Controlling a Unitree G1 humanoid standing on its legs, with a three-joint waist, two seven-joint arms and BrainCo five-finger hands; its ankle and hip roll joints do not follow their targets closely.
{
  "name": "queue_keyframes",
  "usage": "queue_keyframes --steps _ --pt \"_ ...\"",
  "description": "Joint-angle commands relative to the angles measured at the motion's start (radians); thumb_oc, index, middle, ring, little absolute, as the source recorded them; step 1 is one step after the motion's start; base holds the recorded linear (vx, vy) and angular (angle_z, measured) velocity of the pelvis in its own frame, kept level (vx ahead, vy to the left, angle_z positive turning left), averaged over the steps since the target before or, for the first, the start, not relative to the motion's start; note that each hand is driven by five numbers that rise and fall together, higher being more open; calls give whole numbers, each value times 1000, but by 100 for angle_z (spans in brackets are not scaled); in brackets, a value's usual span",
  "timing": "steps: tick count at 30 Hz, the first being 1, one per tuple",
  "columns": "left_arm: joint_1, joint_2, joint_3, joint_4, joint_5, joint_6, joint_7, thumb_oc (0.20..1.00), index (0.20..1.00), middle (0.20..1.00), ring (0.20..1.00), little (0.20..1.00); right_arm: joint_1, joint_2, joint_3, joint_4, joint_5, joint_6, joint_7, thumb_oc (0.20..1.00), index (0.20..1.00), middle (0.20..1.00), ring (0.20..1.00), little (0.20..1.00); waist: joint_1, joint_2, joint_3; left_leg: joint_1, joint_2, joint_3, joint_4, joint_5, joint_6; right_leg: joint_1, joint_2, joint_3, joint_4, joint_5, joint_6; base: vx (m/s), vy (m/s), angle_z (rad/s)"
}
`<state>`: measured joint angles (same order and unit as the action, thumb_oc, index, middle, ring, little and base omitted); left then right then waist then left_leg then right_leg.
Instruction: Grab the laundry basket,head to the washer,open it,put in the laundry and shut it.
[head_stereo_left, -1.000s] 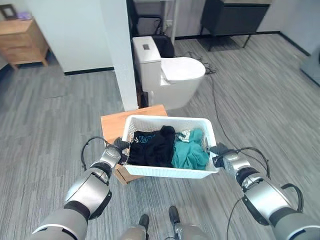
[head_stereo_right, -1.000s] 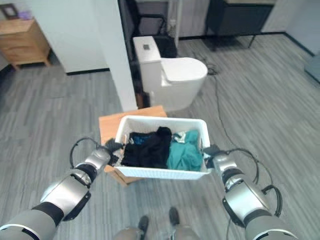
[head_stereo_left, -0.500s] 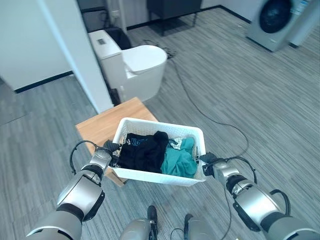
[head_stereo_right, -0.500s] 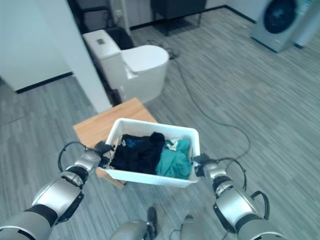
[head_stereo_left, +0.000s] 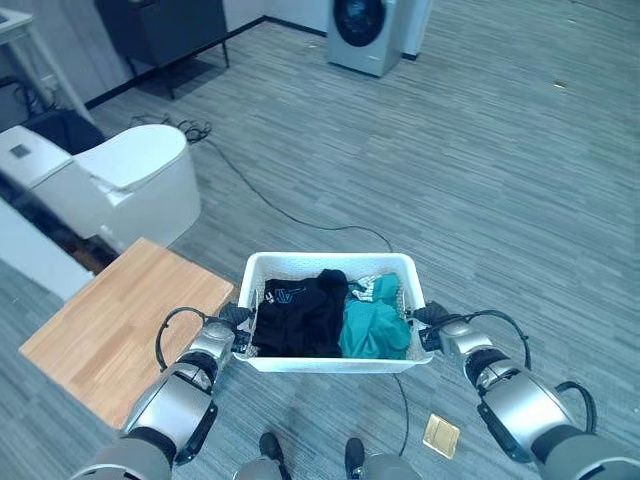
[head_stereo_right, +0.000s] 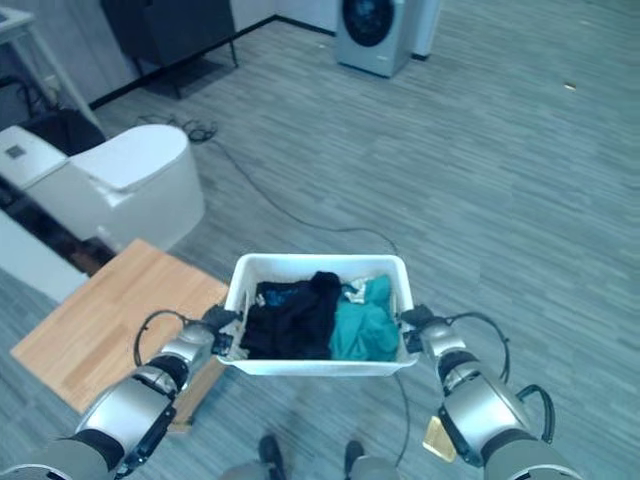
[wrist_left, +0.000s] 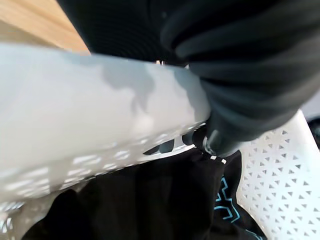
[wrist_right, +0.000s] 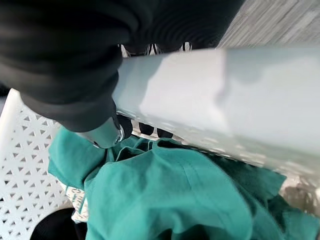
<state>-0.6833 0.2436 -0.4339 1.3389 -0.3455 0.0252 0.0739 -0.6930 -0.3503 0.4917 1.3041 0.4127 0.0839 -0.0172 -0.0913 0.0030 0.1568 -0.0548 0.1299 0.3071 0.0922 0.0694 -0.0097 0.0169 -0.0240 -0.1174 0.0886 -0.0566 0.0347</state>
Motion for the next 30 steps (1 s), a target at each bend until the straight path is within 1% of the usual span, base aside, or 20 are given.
queue_keyframes --steps 1,2,4,5,8,9,13,16,17,18,19,20,21,22,23,24,25,27,28,30 --pt "-82 23 74 63 -120 -63 -25 200 200 200 200 200 -134 -6 -51 12 86 -98 65 200 200 200 200 200 48 -18 -42 -57 -100 -226 97 -99 -24 -59 13 118 -3 21 26 26 -93 -30" --pt "-87 19 71 69 -128 -64 -28 200 200 200 200 200 -143 -6 -47 23 87 -98 70 200 200 200 200 200 57 -17 -41 -63 -139 -287 102 -110 -22 -49 19 139 -21 29 27 38 -87 -65" --pt "-88 8 67 76 -122 -62 -31 200 200 200 200 200 -142 8 -43 31 79 -97 72 200 200 200 200 200 62 -9 -55 -69 -173 -328 73 -109 -11 -36 33 184 -56 50 30 67 -40 -99" --pt "-88 8 67 75 -122 -62 -31 200 200 200 200 200 -141 8 -43 30 79 -97 72 200 200 200 200 200 63 -9 -55 -68 -173 -327 72 -108 -10 -36 33 184 -56 50 30 74 14 -70" --pt "-90 6 60 73 -120 -63 -26 200 200 200 200 200 -147 13 -35 26 80 -98 67 200 200 200 200 200 71 6 -58 -92 -213 -409 38 -82 -8 -40 47 219 -64 60 34 37 85 -26" --pt "-89 10 59 70 -116 -62 -29 200 200 200 200 200 -147 11 -36 21 75 -98 65 200 200 200 200 200 72 17 -46 -98 -212 -410 30 -76 -4 -48 51 235 -41 54 42 14 111 -23" --pt "-74 13 51 64 -97 -66 -37 200 200 200 200 200 -132 30 -57 21 94 -100 68 200 200 200 200 200 72 23 -48 -69 -219 -402 15 -86 17 -55 45 272 -29 54 51 43 164 -52" --pt "-64 6 40 32 -97 -78 -21 200 200 200 200 200 -100 19 -70 27 84 -90 84 200 200 200 200 200 98 20 -47 -63 -217 -374 24 -98 31 -68 35 280 15 30 69 63 124 -55" --pt "-74 13 27 22 -103 -78 -14 200 200 200 200 200 -94 16 -73 -1 89 -82 90 200 200 200 200 200 103 19 -40 -61 -215 -361 28 -98 33 -81 32 269 36 32 75 3 24 -44" --pt "-90 15 13 14 -104 -77 -7 200 200 200 200 200 -97 22 -75 -21 91 -76 94 200 200 200 200 200 129 23 -35 -49 -202 -338 24 -102 33 -105 14 201 72 27 83 17 26 -37" --pt "-105 -5 -13 19 -79 -68 -13 200 200 200 200 200 -87 31 -85 -19 99 -76 104 200 200 200 200 200 176 34 -40 -27 -185 -316 14 -107 34 -104 -50 46 99 10 101 33 47 -56" --pt "-128 -14 -35 42 -58 -59 -11 200 200 200 200 200 -79 37 -78 5 94 -77 109 200 200 200 200 200 184 38 -48 -16 -191 -333 8 -104 36 -93 -61 20 103 5 106 34 30 -106" --pt "-129 -14 -35 43 -58 -59 -11 200 200 200 200 200 -79 37 -78 5 94 -78 109 200 200 200 200 200 183 38 -47 -15 -191 -335 7 -104 36 -91 -61 18 103 5 107 77 107 -149" --pt "-187 -39 -94 48 -35 -49 0 200 200 200 200 200 -101 26 -66 54 71 -82 101 200 200 200 200 200 190 42 -63 -1 -207 -374 -2 -105 47 -84 -53 75 98 4 112 67 103 -99" --pt "-205 -47 -128 42 4 -44 -1 200 200 200 200 200 -105 8 -69 62 64 -82 105 200 200 200 200 200 197 39 -76 -7 -218 -381 5 -110 50 -63 -64 76 71 6 114 85 104 26" --pt "-210 -45 -142 48 33 -39 -13 200 200 200 200 200 -87 0 -71 75 71 -81 122 200 200 200 200 200 205 27 -89 -4 -233 -400 5 -112 51 -33 -66 72 7 17 101 27 25 96" --pt "-210 -45 -142 48 33 -39 -13 200 200 200 200 200 -87 0 -71 75 71 -81 122 200 200 200 200 200 204 27 -89 -4 -233 -400 4 -112 51 -32 -66 72 7 17 101 44 -5 94" --pt "-209 -42 -136 62 17 -39 -30 200 200 200 200 200 -85 -10 -79 123 76 -75 138 200 200 200 200 200 216 21 -103 2 -238 -442 -4 -107 47 -1 -59 65 -42 25 93 64 -43 42" --pt "-201 -50 -130 67 11 -36 -34 200 200 200 200 200 -79 -13 -88 143 72 -64 149 200 200 200 200 200 225 17 -114 3 -239 -469 -8 -104 42 20 -58 35 -59 21 90 60 -62 57" --pt "-196 -51 -136 70 14 -34 -39 200 200 200 200 200 -73 -13 -94 145 81 -60 152 200 200 200 200 200 232 13 -120 5 -240 -485 -12 -102 40 28 -56 22 -62 17 86 50 -65 65"
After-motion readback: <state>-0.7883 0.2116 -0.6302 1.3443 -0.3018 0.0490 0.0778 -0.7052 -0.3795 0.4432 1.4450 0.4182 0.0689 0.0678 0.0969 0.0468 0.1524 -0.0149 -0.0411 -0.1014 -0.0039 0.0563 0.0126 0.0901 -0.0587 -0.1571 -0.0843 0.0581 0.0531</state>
